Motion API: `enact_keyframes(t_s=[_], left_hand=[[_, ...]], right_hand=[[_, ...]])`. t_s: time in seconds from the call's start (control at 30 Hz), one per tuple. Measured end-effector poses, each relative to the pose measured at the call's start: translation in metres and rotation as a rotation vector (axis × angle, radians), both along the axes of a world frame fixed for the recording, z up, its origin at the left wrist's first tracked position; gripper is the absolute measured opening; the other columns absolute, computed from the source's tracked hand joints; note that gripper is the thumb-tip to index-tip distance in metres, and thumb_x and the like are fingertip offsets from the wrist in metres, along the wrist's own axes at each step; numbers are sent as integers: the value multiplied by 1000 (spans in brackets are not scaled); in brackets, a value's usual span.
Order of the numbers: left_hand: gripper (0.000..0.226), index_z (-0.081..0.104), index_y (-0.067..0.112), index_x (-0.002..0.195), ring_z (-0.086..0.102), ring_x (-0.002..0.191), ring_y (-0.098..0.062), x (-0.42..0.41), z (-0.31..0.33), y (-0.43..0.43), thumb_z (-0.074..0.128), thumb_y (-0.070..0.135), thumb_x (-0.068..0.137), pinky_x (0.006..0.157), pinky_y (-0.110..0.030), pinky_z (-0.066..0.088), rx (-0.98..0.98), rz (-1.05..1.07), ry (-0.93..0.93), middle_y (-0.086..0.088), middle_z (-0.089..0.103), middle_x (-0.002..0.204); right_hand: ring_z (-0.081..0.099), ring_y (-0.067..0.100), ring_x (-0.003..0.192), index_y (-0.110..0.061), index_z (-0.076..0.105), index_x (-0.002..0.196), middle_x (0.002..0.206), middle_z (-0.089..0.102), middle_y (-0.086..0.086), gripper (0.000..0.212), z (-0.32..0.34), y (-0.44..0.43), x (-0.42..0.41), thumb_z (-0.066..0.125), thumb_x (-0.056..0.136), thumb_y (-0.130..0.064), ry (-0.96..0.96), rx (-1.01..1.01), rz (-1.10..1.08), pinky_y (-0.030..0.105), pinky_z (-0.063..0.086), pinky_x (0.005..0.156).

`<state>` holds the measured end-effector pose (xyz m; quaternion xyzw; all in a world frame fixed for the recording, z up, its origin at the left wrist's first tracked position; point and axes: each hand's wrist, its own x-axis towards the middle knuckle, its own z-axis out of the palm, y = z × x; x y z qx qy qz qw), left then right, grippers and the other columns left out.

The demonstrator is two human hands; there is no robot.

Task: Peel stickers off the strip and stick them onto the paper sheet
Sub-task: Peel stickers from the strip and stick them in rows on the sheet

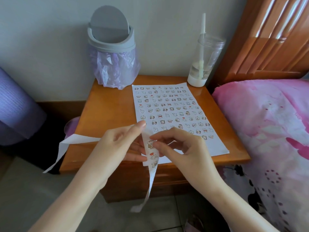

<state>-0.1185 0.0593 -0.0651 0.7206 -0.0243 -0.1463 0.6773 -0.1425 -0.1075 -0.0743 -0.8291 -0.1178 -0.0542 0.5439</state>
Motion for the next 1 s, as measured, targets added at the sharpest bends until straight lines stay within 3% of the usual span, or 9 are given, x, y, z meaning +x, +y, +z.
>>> enact_keyframes(t_s=[0.27, 0.6, 0.77, 0.87, 1.0], left_hand=[[18, 73, 15, 91, 73, 78, -16, -1, -1, 2, 59, 26, 85, 69, -32, 61, 59, -12, -14, 2, 75, 82], [18, 72, 11, 86, 73, 75, -18, -1, 0, 0, 59, 24, 85, 74, -38, 60, 91, 2, -18, -1, 75, 78], [19, 72, 13, 88, 73, 72, -16, -1, 0, 0, 57, 25, 87, 68, -32, 61, 128, -7, -28, 0, 75, 76], [17, 69, 15, 88, 73, 66, -14, 1, -1, 3, 56, 25, 89, 60, -26, 60, 153, 38, -44, 2, 75, 72], [15, 64, 20, 93, 73, 64, -19, 5, -3, 11, 50, 27, 93, 59, -32, 61, 173, 88, -29, 2, 74, 74]], right_hand=[[64, 4, 84, -25, 71, 96, 87, 69, -14, 16, 0, 2, -1, 66, 84, -16, -58, -48, -6, 17, 53, 74], [60, 5, 85, -30, 68, 84, 85, 65, -17, 15, -1, 6, -1, 69, 82, -15, -79, -49, -56, 13, 49, 70], [52, 9, 85, -34, 62, 81, 89, 56, -18, 15, -5, 9, -1, 67, 84, -20, -106, -160, -84, 16, 45, 74], [52, 8, 86, -30, 60, 80, 89, 57, -16, 16, 0, 8, -2, 63, 86, -16, -57, -130, -13, 14, 43, 76], [58, 5, 84, -27, 62, 85, 86, 65, -14, 7, 11, -6, 4, 60, 87, -20, 62, -7, -29, 14, 47, 72]])
